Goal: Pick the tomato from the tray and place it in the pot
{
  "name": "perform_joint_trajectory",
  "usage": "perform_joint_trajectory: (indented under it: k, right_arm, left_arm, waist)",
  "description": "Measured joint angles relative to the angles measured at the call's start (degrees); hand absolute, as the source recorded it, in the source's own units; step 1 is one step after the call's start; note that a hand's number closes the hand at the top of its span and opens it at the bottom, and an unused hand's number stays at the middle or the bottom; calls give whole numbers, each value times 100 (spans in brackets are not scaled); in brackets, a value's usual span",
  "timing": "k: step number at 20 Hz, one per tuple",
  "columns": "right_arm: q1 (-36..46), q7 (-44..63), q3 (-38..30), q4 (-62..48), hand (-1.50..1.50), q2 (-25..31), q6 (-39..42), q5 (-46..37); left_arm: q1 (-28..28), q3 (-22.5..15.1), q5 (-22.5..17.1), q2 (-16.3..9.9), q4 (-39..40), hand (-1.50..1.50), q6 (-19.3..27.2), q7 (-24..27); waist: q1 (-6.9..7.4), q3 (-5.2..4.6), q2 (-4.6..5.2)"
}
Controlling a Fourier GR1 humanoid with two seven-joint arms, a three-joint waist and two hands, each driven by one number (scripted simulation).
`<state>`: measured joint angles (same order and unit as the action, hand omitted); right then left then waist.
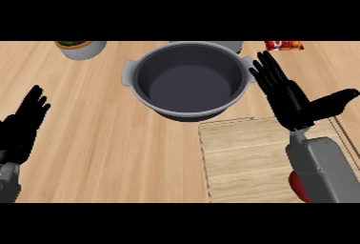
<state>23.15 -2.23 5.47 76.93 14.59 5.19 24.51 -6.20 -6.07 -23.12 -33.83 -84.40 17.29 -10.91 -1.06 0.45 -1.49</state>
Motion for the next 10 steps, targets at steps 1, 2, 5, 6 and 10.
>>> perform_joint_trajectory:
  k: [1,2,5,6,10]
  right_arm:
    - [-92,88,-29,79,150,83,56,23]
    - [-169,255,-13,184,150,191,124,41]
    - [-363,941,238,444,150,513,300,-6]
    - [-433,1195,316,504,150,657,406,6]
    - [-624,1141,280,709,-150,1538,-287,-1341]
  left_arm:
    - [20,-4,75,18,22,0,4,40]
    - [95,-20,164,-19,-37,0,28,42]
    - [154,-131,569,-167,127,0,142,103]
    - [157,-157,718,-260,204,0,181,100]
    - [340,-212,790,-308,431,0,241,-153]
  waist:
    - [14,-9,29]
    - [30,-17,49]
    - [1,-37,86]
    - [-20,-41,94]
    - [-213,-75,63]
